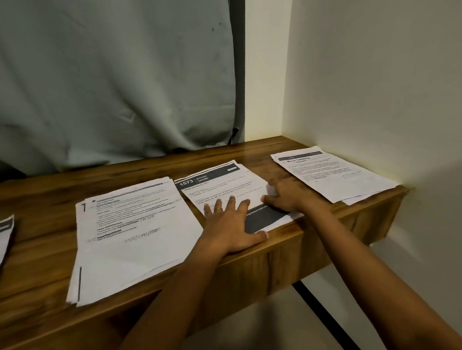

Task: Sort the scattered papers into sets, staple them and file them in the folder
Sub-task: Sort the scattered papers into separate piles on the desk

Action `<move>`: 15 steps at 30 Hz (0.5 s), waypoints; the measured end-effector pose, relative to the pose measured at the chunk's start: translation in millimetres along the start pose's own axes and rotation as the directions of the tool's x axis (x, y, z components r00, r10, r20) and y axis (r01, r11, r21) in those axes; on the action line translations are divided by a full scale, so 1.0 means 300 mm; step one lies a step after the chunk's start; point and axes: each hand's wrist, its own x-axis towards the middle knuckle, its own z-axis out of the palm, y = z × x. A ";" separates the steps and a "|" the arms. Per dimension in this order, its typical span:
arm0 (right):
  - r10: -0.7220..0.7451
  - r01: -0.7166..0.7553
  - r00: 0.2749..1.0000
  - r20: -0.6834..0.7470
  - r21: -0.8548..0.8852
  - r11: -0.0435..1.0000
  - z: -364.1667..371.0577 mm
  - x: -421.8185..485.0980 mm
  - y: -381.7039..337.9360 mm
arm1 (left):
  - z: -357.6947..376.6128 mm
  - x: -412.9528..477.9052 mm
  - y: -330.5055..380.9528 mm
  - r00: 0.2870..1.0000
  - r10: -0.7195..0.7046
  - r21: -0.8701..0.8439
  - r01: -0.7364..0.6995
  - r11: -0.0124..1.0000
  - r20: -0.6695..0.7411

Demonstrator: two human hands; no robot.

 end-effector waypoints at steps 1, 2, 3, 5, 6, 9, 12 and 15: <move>0.026 -0.026 0.999 -0.024 0.010 1.000 0.003 -0.007 -0.007 | 0.001 -0.014 -0.013 1.000 -0.014 -0.016 0.014 1.000 0.019; 0.057 -0.057 0.997 -0.048 0.009 0.998 0.005 -0.013 -0.015 | 0.002 -0.024 -0.021 0.999 -0.018 -0.038 0.019 0.999 0.032; 0.094 -0.094 0.993 -0.065 0.006 0.996 0.006 -0.016 -0.023 | 0.005 -0.029 -0.027 0.999 -0.014 -0.055 0.017 0.998 0.041; 0.170 -0.168 0.983 -0.067 0.039 0.985 0.005 -0.021 -0.035 | 0.012 -0.032 -0.029 0.999 -0.004 -0.071 0.008 0.997 0.052; 0.205 -0.201 0.977 -0.057 0.070 0.977 0.001 -0.020 -0.040 | 0.015 -0.031 -0.028 0.998 -0.002 -0.078 0.006 0.997 0.055; 0.298 -0.298 0.954 0.031 0.181 0.937 -0.028 -0.012 -0.055 | 0.028 -0.025 -0.027 0.999 -0.001 -0.091 0.006 0.996 0.053; 0.369 -0.392 0.920 0.131 0.336 0.857 -0.070 0.005 -0.068 | 0.037 -0.022 -0.028 0.999 0.001 -0.107 0.005 0.994 0.049; 0.421 -0.508 0.861 0.286 0.439 0.741 -0.109 0.022 -0.078 | 0.038 -0.015 -0.030 0.999 0.007 -0.116 -0.001 0.993 0.053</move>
